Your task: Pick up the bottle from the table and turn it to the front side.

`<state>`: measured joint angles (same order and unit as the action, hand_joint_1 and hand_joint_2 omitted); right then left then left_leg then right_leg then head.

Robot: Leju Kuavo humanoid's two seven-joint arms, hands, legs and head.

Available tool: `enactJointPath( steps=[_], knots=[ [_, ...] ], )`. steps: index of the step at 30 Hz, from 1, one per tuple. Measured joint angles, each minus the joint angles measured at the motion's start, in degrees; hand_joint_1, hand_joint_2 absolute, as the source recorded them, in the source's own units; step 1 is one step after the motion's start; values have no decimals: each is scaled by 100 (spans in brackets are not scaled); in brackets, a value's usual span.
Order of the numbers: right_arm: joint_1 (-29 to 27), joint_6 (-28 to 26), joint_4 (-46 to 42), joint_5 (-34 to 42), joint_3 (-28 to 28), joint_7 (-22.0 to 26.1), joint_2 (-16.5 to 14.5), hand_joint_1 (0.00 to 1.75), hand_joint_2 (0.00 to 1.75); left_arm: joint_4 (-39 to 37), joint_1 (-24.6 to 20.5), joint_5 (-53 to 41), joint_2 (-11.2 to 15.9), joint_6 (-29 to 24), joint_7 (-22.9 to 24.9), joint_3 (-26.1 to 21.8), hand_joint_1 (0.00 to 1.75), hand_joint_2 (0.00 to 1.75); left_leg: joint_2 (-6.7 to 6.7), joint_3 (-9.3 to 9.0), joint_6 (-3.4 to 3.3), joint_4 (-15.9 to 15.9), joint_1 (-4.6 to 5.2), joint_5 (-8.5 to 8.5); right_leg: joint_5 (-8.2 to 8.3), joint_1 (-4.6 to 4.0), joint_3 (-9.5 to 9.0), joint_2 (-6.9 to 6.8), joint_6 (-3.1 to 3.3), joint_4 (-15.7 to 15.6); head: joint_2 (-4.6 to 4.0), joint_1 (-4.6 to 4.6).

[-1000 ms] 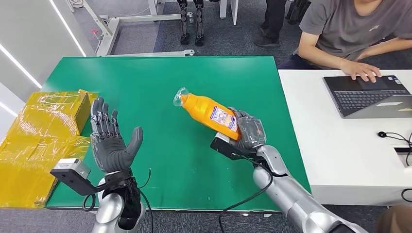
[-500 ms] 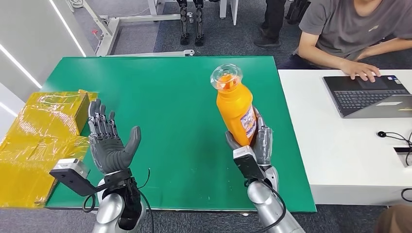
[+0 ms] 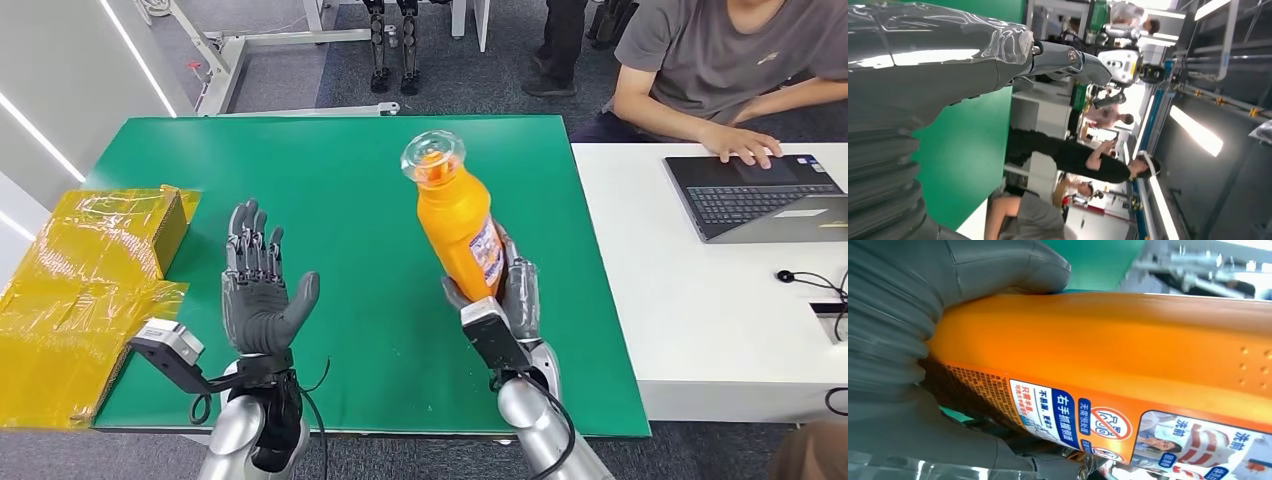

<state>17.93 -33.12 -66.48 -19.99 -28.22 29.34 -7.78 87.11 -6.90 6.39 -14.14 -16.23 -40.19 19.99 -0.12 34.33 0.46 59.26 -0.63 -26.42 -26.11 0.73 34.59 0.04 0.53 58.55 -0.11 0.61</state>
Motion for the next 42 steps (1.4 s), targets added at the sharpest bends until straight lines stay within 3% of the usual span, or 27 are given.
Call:
enactJointPath(
  steps=[6,12,24,30,42],
  knots=[
    [116,275,28,-11,-120,-150,2,175,175,-178,-85,53,6,116,0,48,0,175,0,0,0,0,0,0,0,0,0,0,0,1,0,0],
    [316,1419,152,169,-319,-268,4,175,175,-438,-288,141,9,244,0,119,0,175,0,1,0,0,0,0,0,0,0,0,0,0,0,0],
    [569,2671,626,-545,-737,-393,7,175,175,-750,-337,-65,-1,601,0,113,0,175,1,2,0,0,0,0,0,0,0,2,0,0,0,0],
    [691,2976,1082,-854,-907,-384,-14,175,175,-764,-330,-177,-32,649,0,54,0,175,-2,4,0,0,0,0,0,0,0,-3,0,1,0,0],
    [985,3073,1637,-1259,-995,-500,-108,175,175,-764,-292,-273,-57,670,2,-161,0,175,0,3,0,0,0,0,0,0,0,0,0,1,0,0]
  ],
)
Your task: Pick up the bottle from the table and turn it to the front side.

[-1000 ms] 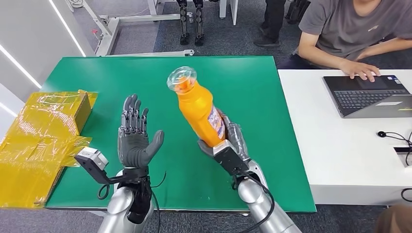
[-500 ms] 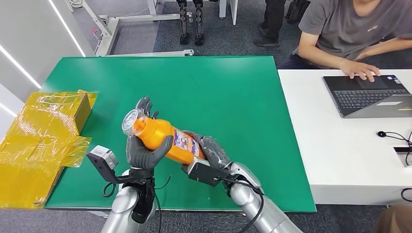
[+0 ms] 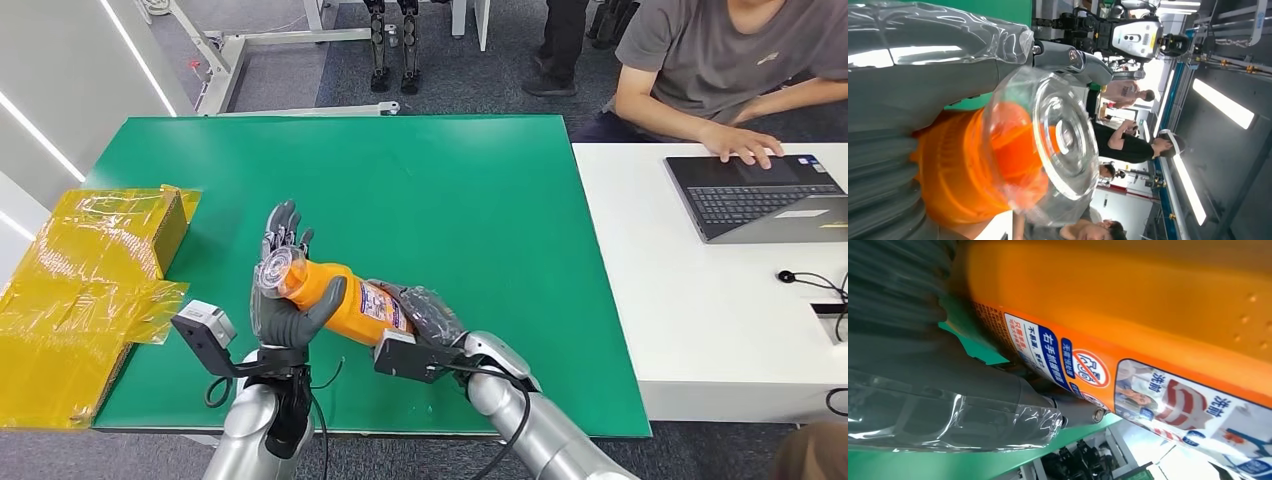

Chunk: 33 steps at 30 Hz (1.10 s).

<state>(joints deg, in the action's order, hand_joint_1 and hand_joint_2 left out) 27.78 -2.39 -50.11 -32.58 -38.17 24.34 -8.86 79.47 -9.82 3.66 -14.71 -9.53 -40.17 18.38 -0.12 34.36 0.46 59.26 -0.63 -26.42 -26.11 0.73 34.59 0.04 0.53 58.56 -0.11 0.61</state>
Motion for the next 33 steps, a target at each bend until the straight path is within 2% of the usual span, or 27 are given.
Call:
enactJointPath(
  steps=[10,11,14,15,25,33],
  knots=[
    [58,33,174,-116,-24,-32,-39,175,175,0,3,-27,-22,0,0,-53,0,175,0,0,0,0,0,0,0,0,-1,0,0,0,0,0],
    [76,36,196,-141,-23,-31,-47,175,175,0,4,-37,-23,-2,0,-66,7,175,0,0,0,0,0,0,0,0,0,0,0,0,0,0],
    [132,20,248,-199,-23,-2,-76,175,175,3,7,-86,-28,-2,0,-113,136,175,0,0,0,0,0,0,0,0,0,0,0,1,0,1],
    [148,10,259,-212,-22,14,-87,175,175,6,9,-108,-30,-2,0,-128,173,175,0,0,0,0,0,0,0,0,0,0,0,1,0,1],
    [183,-325,186,-105,95,150,-148,175,175,116,60,-149,-38,203,-7,-193,175,175,-1,0,0,0,0,0,0,0,-1,-2,0,0,0,0],
    [-155,-735,-259,254,288,369,-148,175,175,153,-78,-113,-107,324,-11,-186,175,175,-5,0,0,0,0,0,0,0,-1,-4,0,0,0,0]
  ],
)
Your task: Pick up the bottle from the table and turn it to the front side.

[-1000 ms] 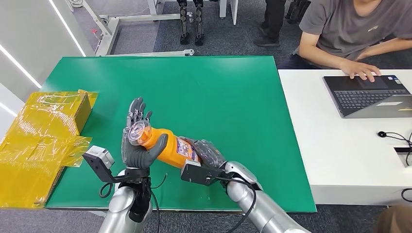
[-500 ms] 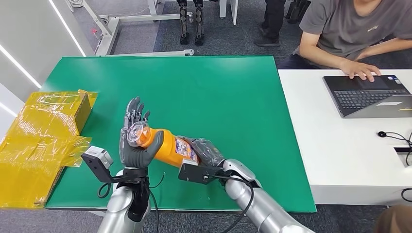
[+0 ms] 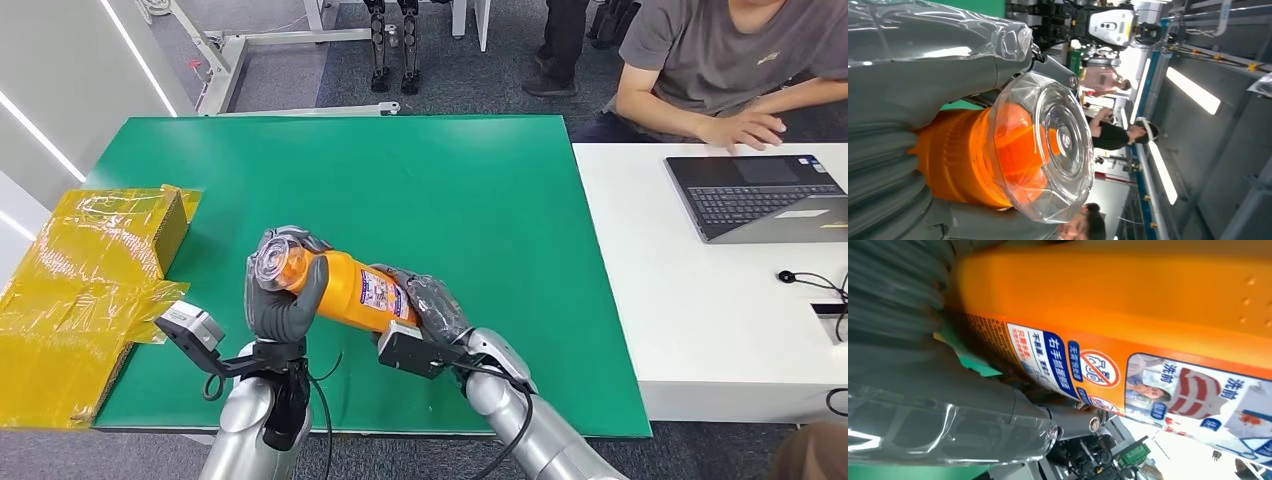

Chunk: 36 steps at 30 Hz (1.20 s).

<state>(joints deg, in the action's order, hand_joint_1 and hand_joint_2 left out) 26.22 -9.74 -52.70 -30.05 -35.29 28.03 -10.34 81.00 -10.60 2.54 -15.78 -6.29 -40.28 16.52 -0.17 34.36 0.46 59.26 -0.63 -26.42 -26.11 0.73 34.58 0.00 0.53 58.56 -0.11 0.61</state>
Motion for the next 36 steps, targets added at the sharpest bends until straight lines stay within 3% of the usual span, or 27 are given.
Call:
enactJointPath(
  steps=[9,10,13,14,18,30,36],
  knots=[
    [-207,-173,-236,129,67,22,8,174,175,0,-75,16,-26,58,0,52,175,175,0,-1,0,0,0,0,0,0,0,1,0,0,0,0],
    [-227,-197,-259,151,71,26,11,159,175,0,-79,22,-26,67,0,60,175,175,0,-1,0,0,0,0,0,0,0,1,0,0,0,0],
    [-286,-279,-341,237,84,32,15,38,175,0,-88,47,-26,99,-1,86,175,175,0,0,0,0,0,0,0,0,0,1,0,0,0,0],
    [-305,-316,-374,275,92,31,15,12,175,0,-90,56,-26,107,-1,92,175,175,0,0,0,0,0,0,0,0,0,1,0,0,0,0],
    [-339,-440,-532,373,123,30,15,0,175,-2,-81,69,-25,88,-2,95,175,175,2,0,0,0,0,0,0,0,0,2,0,0,0,0],
    [-569,-672,-970,703,137,70,15,0,175,-2,-56,152,-24,-63,-2,60,175,175,1,0,0,0,0,0,0,0,0,1,0,0,0,0],
    [-739,-1009,-1443,1370,140,466,15,0,175,-2,42,152,2,-207,4,19,175,175,3,0,0,0,0,0,0,0,2,2,0,-1,0,0]
  ],
)
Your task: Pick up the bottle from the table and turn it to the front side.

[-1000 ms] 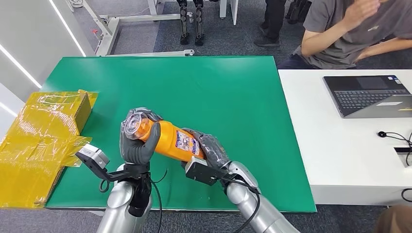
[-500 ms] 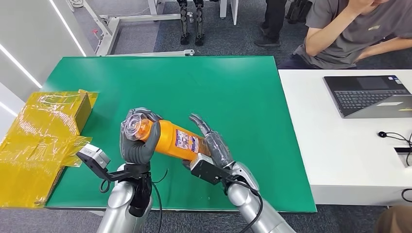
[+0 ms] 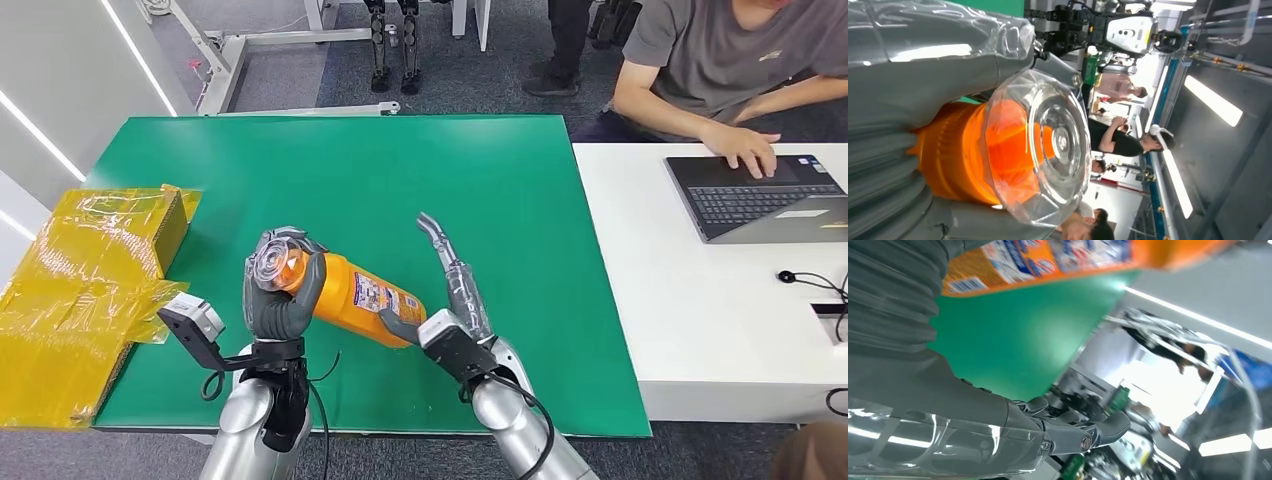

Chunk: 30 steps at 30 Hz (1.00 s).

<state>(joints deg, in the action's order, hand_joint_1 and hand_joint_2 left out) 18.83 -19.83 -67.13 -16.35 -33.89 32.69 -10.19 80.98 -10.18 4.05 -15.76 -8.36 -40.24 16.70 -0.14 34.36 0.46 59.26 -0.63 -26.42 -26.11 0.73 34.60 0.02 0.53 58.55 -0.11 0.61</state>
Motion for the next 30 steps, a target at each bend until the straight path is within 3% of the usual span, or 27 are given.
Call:
enactJointPath(
  steps=[4,11,16,23,30],
  knots=[
    [-273,-407,-552,441,-1,388,-1,0,175,0,15,-48,25,-113,0,-23,175,175,0,1,0,-1,0,-1,0,0,0,0,0,0,0,1],
    [-570,-687,-1244,843,-4,523,0,0,175,41,16,-214,74,-279,0,-65,175,175,0,0,0,-1,0,0,0,0,0,0,0,0,0,0],
    [-845,-807,-1575,1022,-3,630,0,0,175,245,17,-815,219,-660,3,-157,175,175,1,0,0,-1,0,0,0,0,0,1,0,1,0,1],
    [-1202,-970,-1909,983,2,716,10,0,175,396,34,-2340,671,-1358,284,-301,175,175,1,0,0,-4,-1,-1,-3,-1,0,2,3,1,0,0],
    [-1582,-1164,-2257,981,10,734,107,0,175,400,62,-4312,1407,-1834,691,-381,175,175,3,-1,0,-4,-1,0,-3,-1,0,3,3,1,0,1]
  ],
)
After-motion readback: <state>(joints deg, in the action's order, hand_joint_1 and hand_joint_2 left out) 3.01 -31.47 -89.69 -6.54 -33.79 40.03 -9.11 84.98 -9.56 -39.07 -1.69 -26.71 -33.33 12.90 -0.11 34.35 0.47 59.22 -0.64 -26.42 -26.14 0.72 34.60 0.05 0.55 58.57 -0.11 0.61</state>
